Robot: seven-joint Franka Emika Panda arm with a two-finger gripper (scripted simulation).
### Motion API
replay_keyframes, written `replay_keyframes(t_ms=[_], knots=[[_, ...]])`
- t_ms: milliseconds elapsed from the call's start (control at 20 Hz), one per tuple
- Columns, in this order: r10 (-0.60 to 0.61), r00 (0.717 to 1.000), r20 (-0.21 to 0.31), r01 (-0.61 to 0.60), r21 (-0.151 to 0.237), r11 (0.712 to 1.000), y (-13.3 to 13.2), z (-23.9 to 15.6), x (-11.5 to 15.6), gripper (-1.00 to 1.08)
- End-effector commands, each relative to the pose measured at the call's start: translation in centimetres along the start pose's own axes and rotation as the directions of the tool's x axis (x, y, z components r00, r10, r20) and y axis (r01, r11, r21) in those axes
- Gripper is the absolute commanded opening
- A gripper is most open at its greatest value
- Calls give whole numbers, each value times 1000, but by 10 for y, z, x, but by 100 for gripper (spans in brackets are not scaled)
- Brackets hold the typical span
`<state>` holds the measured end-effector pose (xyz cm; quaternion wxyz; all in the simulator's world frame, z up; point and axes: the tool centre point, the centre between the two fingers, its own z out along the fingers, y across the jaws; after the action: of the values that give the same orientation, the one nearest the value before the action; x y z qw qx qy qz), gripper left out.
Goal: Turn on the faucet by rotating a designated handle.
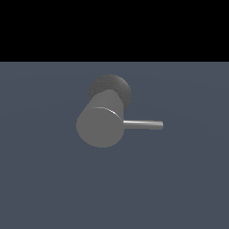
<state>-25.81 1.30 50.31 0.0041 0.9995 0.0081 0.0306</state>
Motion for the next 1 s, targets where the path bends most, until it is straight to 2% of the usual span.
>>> replay_keyframes(t_ms=[0, 300, 500, 750, 950], knots=[[0, 1000, 0, 0, 0, 1000, 0, 0, 0, -100], [-6, 1000, 11, 6, 3, 1000, 4, 2, 4, -100], [-12, 1000, 10, 12, 24, 1000, 7, 2, 7, -100], [-17, 1000, -16, 19, 85, 996, 7, -2, 8, -100], [-21, 998, -51, 30, 163, 986, 7, -8, 9, -100]])
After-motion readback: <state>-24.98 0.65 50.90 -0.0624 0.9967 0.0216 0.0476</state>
